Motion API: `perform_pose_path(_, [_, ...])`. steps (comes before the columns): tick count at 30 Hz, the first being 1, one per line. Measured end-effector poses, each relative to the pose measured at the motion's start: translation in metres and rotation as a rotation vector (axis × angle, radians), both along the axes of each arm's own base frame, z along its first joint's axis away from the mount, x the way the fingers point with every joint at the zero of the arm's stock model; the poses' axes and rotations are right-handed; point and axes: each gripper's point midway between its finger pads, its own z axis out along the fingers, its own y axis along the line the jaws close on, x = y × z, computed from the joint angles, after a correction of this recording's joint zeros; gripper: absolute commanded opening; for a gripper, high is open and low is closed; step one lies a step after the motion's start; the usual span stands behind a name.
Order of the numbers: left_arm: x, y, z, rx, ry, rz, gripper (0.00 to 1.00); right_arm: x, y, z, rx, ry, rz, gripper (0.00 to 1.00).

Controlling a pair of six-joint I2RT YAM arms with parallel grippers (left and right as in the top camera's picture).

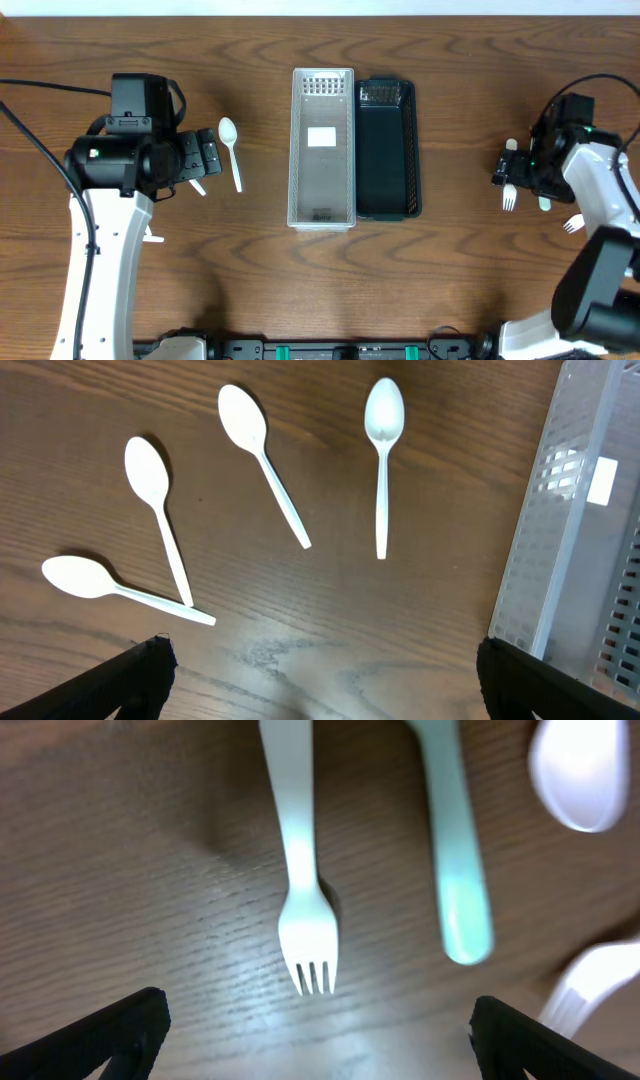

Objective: Pack container
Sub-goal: 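Move the right gripper over the white fork and grasp it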

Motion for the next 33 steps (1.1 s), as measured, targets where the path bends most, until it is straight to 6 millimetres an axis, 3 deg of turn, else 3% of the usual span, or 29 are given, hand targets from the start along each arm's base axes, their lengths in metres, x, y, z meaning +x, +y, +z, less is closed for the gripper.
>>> perform_pose_path(15, [-0.002,0.000,-0.001,-0.001,0.008,0.003,0.98,-0.004,0.013,-0.049,0.098,0.112,0.025,0.99])
perform_pose_path(22, [-0.002,0.000,-0.001,-0.001,0.008,0.003,0.98,-0.005,0.013,-0.054,0.098,0.126,0.024,0.99])
perform_pose_path(25, [-0.002,0.000,-0.001,-0.001,0.008,0.003,0.98,-0.005,0.012,-0.054,0.095,0.125,0.030,0.88])
perform_pose_path(33, [-0.002,0.000,-0.001,-0.001,0.008,0.003,0.98,-0.004,0.010,-0.054,0.081,0.122,0.034,0.45])
